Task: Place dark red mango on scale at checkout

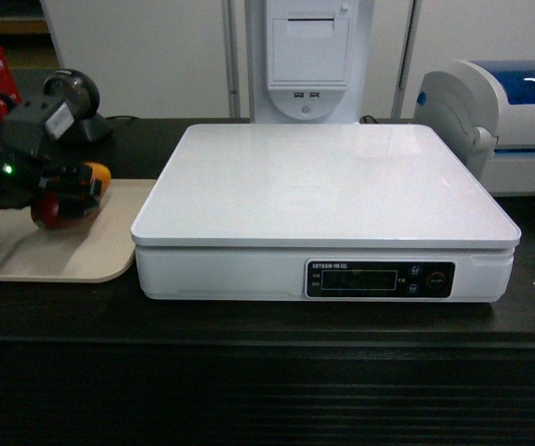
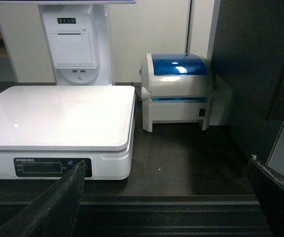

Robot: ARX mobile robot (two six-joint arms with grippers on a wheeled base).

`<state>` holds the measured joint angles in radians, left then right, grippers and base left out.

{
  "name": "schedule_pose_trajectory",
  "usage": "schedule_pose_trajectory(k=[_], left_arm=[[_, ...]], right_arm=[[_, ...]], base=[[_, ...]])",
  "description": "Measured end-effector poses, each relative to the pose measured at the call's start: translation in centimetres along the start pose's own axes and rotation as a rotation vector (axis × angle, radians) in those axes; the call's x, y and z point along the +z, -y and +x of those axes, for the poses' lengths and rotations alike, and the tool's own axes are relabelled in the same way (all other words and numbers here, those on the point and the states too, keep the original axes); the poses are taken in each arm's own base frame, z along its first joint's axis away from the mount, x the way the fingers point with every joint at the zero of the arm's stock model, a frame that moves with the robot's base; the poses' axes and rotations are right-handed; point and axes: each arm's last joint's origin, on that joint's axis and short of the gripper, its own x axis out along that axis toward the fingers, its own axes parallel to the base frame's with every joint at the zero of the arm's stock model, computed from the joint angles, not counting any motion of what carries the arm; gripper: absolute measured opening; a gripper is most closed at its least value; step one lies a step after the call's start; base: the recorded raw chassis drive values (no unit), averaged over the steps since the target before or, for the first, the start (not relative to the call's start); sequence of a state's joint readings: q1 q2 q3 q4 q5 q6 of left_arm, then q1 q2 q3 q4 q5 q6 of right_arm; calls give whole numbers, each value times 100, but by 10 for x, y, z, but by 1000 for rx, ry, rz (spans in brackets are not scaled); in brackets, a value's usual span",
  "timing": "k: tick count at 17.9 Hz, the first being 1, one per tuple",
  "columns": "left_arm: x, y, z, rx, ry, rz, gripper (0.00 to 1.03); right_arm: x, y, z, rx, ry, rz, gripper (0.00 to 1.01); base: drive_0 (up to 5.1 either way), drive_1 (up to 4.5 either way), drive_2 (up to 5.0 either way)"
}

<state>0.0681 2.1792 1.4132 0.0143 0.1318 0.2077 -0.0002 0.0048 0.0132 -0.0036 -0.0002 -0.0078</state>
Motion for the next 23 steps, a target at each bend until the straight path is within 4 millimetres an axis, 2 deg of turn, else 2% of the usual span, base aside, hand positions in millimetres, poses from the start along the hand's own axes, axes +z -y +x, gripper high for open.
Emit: schedule_pose_trajectory(k=[2, 4, 5, 7, 11, 13, 16, 18, 21, 23], left_arm=[[35, 17, -38, -21, 130, 17, 60], [68, 49, -78, -79, 261, 47, 60], [80, 69, -95, -125, 312, 59, 60], [89, 105, -110, -210, 348, 68, 60], [78, 165, -110, -322, 285, 10, 60], [75, 188, -113, -359, 254, -35, 60], [77, 219, -101, -373, 186, -105, 60], [77, 230, -80, -336, 124, -162, 60], [76, 237, -52, -254, 58, -233, 60], [76, 241, -41, -219, 42, -252, 60]], right_arm=[[0, 0, 0, 0, 0, 0, 98], [0, 0, 0, 0, 0, 0, 98], [0, 0, 0, 0, 0, 0, 98], [0, 0, 0, 0, 0, 0, 98], [0, 0, 0, 0, 0, 0, 98], [0, 0, 0, 0, 0, 0, 98], [0, 0, 0, 0, 0, 0, 98], [0, 0, 0, 0, 0, 0, 98], [0, 0, 0, 0, 0, 0, 98], [0, 0, 0, 0, 0, 0, 98]], base=[[0, 0, 0], [0, 0, 0], [0, 0, 0], [0, 0, 0], [0, 0, 0], [0, 0, 0], [0, 0, 0], [0, 0, 0], [0, 0, 0], [0, 0, 0]])
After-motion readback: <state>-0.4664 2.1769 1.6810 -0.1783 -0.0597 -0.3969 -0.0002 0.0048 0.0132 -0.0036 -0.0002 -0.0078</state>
